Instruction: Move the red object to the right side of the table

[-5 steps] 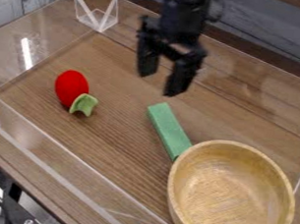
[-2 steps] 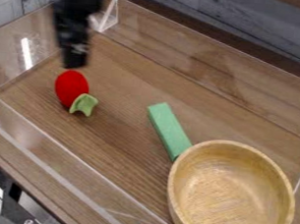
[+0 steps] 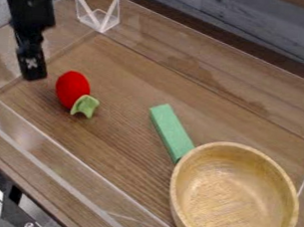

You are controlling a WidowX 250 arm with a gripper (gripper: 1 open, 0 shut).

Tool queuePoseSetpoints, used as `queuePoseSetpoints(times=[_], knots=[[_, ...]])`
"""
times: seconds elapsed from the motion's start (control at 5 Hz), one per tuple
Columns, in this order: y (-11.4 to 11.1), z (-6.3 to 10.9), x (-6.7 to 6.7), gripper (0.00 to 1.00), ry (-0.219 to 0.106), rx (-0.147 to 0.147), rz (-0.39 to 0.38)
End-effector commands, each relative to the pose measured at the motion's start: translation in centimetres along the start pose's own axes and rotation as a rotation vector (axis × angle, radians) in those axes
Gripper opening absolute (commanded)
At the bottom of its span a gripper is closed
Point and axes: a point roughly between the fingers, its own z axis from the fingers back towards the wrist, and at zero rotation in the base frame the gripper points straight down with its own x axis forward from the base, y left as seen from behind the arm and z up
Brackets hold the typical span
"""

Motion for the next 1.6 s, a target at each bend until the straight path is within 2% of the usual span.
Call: queuePoseSetpoints(times=[0.0,0.2,0.6,1.0,1.4], knots=[[0.8,0.0,0.9,1.00,-0.019,0.034,-0.044],[1.3,-0.4,1.7,1.00,-0.025,0.031,-0.066],[1.9,-0.8,2.1,1.00,-0.040,0.027,-0.129],[3.2,-0.6,3.6,1.00,-0.051,0.022,-0.099],[5.7,-0.9,4.0,1.00,-0.061,0.011,-0.052]])
